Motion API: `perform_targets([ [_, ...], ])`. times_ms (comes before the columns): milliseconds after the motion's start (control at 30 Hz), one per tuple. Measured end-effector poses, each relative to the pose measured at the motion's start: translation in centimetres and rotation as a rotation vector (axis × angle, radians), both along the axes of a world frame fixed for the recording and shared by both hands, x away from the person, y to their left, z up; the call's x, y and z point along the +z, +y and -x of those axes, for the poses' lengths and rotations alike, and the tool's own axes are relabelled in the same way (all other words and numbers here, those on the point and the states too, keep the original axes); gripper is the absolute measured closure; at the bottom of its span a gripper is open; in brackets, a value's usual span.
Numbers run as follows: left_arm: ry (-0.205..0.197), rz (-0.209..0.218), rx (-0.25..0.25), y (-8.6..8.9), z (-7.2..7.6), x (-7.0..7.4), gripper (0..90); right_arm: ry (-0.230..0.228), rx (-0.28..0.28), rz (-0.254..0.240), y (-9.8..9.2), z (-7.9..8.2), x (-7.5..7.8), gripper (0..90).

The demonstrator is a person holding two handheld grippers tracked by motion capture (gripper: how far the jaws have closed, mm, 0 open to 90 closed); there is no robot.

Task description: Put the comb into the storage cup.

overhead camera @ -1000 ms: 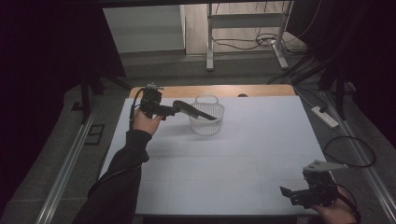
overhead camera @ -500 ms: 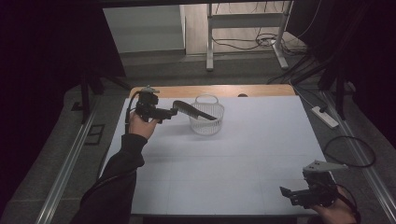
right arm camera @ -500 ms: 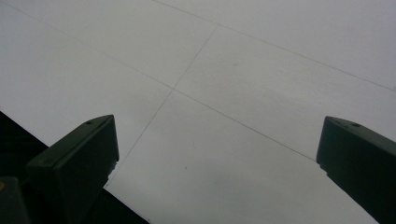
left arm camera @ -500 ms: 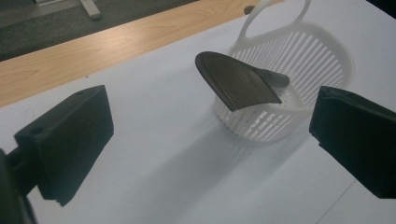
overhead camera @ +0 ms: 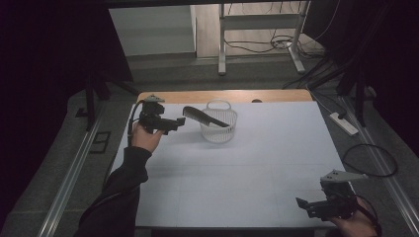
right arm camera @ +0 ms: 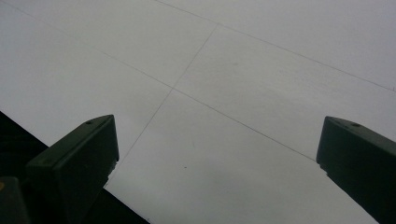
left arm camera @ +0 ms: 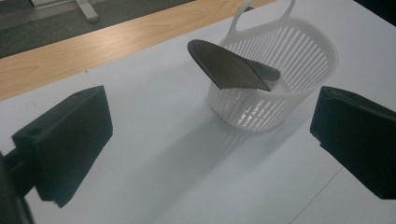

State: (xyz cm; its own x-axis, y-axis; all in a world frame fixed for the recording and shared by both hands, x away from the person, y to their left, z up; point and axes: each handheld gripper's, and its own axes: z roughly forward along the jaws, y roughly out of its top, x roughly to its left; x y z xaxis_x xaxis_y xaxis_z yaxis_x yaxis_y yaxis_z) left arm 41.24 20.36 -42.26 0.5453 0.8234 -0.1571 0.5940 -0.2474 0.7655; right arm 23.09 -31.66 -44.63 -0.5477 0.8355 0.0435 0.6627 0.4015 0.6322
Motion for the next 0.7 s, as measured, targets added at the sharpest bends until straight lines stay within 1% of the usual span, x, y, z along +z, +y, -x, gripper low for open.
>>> perform_targets([
  [233,-0.002,0.014,-0.015,0.1,0.6,-0.3,0.0,-0.002,0.002,0.002,0.0,0.0,0.0,0.0],
  [367,-0.010,0.009,-0.024,0.1,1.1,-0.2,0.0,-0.002,0.002,0.002,0.0,0.0,0.0,0.0],
  [467,-0.017,0.014,-0.024,0.2,1.4,-0.1,0.0,-0.001,0.002,0.003,0.0,0.0,0.0,0.0],
  [700,-0.014,0.022,-0.029,0.3,1.9,0.1,0.0,0.000,0.003,0.006,0.1,0.0,0.0,0.0],
])
